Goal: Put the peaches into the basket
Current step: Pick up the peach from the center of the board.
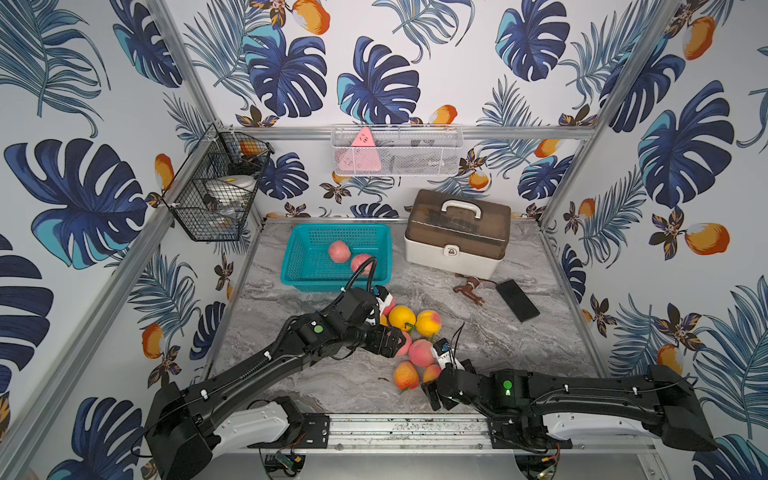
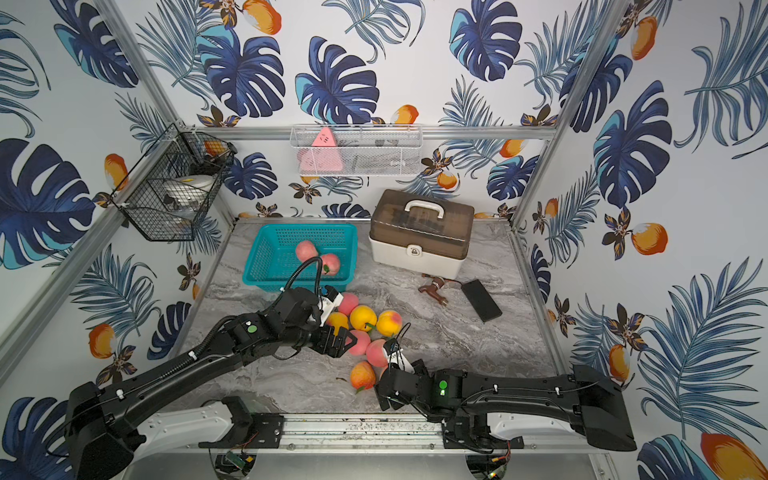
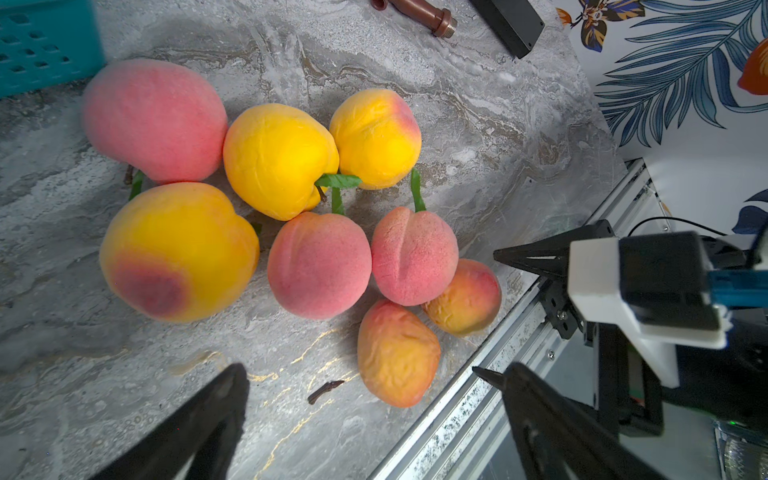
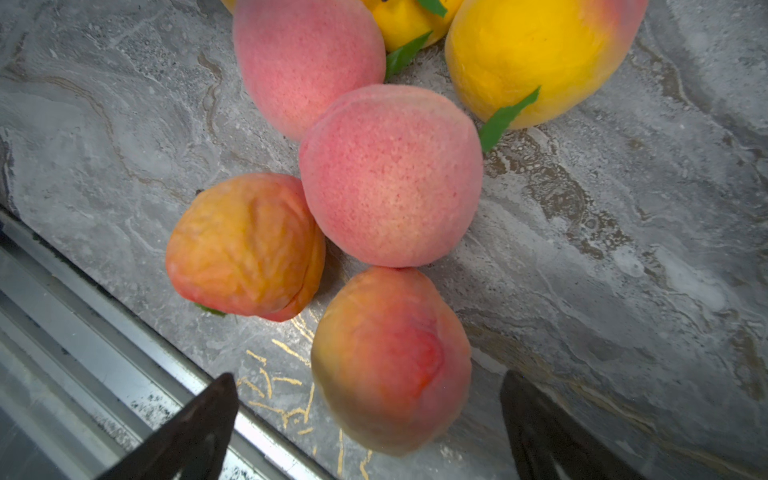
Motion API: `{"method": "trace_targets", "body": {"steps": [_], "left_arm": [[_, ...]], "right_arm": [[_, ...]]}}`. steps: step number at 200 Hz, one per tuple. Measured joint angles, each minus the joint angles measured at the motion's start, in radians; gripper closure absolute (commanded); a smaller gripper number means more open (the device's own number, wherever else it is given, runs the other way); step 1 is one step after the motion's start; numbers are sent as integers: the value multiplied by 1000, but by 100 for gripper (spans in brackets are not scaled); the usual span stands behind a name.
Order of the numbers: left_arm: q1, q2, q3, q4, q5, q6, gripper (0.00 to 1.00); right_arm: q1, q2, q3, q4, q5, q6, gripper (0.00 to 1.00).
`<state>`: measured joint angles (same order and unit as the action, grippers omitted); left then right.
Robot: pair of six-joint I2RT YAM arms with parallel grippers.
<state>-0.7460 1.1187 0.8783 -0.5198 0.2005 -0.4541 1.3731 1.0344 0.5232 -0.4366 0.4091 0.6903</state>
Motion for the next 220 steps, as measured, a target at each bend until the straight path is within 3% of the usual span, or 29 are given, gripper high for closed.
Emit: {"method": "trace_targets", "body": {"steps": [141, 220], "left_arm": [[-5, 30, 0, 47, 30, -22, 1], [-6, 31, -1, 56, 21, -22, 1]], "right_arm": [[-121, 7, -77, 108, -114, -63, 4], [-182, 45, -77, 137, -190, -90, 13]]}}
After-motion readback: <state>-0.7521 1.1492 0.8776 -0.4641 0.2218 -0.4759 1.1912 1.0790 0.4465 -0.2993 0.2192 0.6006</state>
